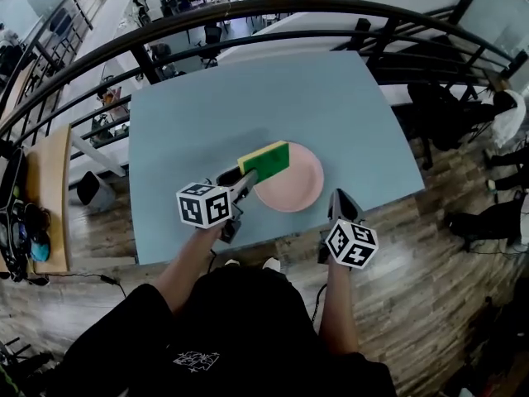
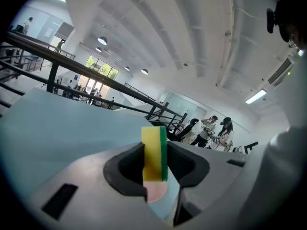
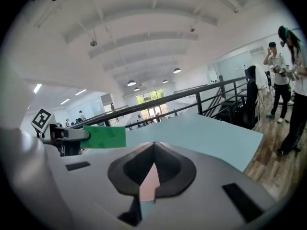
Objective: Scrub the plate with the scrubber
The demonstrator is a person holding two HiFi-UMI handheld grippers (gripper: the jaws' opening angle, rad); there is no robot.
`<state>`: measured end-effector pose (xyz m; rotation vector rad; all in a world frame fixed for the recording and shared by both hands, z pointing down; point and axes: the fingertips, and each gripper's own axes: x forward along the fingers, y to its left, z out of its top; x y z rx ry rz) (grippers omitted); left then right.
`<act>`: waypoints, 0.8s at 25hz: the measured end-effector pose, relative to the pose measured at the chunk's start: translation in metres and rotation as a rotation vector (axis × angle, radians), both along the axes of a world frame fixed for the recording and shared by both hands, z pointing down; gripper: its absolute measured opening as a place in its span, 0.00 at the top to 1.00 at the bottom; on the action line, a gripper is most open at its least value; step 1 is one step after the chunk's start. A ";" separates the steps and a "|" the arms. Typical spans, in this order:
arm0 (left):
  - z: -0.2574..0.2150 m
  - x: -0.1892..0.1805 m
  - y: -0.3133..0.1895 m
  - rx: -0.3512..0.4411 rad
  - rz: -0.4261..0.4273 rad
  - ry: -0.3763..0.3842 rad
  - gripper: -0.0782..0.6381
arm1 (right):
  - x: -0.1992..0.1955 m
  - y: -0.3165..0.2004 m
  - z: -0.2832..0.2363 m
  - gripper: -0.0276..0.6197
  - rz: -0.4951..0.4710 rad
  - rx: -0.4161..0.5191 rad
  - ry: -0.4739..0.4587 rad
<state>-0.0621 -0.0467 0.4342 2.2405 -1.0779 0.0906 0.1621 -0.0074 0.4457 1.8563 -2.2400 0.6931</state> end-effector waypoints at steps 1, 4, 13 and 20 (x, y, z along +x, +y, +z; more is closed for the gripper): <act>-0.005 -0.006 0.000 0.018 0.000 -0.010 0.71 | -0.004 0.001 -0.008 0.95 0.000 0.015 0.008; -0.021 -0.025 -0.001 0.065 -0.005 -0.030 0.71 | -0.012 0.006 -0.031 0.95 0.006 0.055 0.028; -0.071 -0.079 -0.009 0.181 -0.031 -0.021 0.71 | -0.031 0.026 -0.081 0.95 0.049 0.150 0.083; -0.109 -0.100 -0.013 0.318 -0.016 -0.083 0.71 | -0.032 0.039 -0.117 0.95 0.086 0.219 0.123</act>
